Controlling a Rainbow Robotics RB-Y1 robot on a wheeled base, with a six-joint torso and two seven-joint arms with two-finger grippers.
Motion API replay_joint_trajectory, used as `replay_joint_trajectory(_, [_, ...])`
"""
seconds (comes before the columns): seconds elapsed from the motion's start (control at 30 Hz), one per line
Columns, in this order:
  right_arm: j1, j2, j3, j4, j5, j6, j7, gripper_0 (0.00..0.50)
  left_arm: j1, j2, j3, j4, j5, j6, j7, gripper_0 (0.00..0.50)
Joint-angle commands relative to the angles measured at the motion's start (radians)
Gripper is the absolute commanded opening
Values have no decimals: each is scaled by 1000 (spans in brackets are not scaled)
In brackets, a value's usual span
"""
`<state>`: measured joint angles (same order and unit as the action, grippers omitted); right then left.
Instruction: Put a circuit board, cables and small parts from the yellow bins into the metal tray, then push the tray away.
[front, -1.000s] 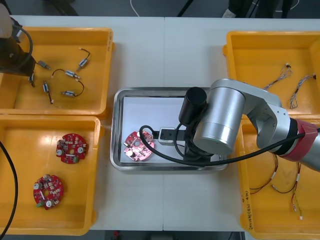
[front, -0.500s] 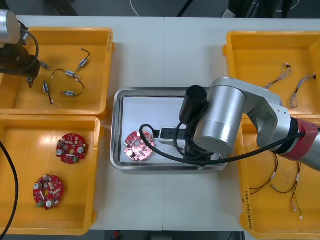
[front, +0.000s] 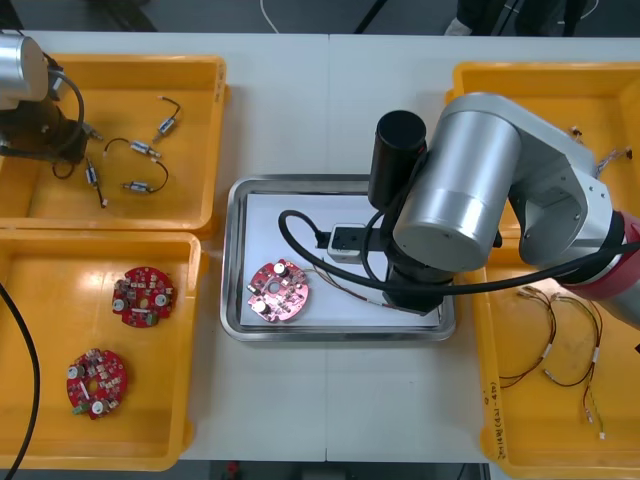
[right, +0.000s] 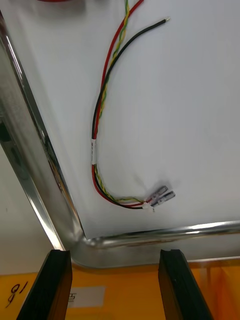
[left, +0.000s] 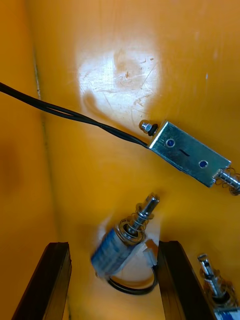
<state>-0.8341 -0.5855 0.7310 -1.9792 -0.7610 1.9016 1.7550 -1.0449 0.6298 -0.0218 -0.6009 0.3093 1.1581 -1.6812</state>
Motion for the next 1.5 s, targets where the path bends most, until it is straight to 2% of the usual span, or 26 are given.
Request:
replay_joint_trajectory(0.03, [-33,44,-113,-41,-1,18,18,500,-55,-21,-13,26,13,-43,38,500])
replay_joint_trajectory(0.27, [-33,58,-274,-55,-3,18,12,500,-55,-21,-13,26,21,-41,40,500])
replay_joint_trajectory(0.3, [-33,58,-300,-55,3,18,11,500,-55,-21,-15,26,21,-41,40,396])
replay_joint_trajectory(0.33, [-33,58,-311,-55,8,18,9,500,-55,-21,-17,26,21,-41,38,331])
replay_joint_trajectory(0.37, [-33,58,-329,-55,17,18,8,500,-55,-21,-23,26,21,-40,40,174])
replay_joint_trajectory(0.4, [-33,56,-347,-55,26,18,4,500,-53,-21,-29,26,21,-40,41,47])
replay_joint_trajectory(0.43, [-33,55,-357,-55,31,18,3,500,-55,-21,-30,26,22,-40,41,5])
replay_joint_trajectory(0.57, [-31,39,-410,-55,63,18,-3,500,-55,-21,-35,26,24,-38,44,1])
replay_joint_trajectory(0.8, [-7,-30,-486,-52,68,18,-16,500,-53,-19,-33,12,24,-14,40,0])
replay_joint_trajectory(1.1, [21,-77,-645,8,54,18,-17,500,-55,13,2,-145,22,187,55,0])
replay_joint_trajectory(1.27, [21,-82,-736,69,58,18,-20,500,-53,27,6,-232,22,290,66,0])
replay_joint_trajectory(1.5, [18,-80,-841,157,103,18,-20,500,-52,36,6,-341,40,420,93,3])
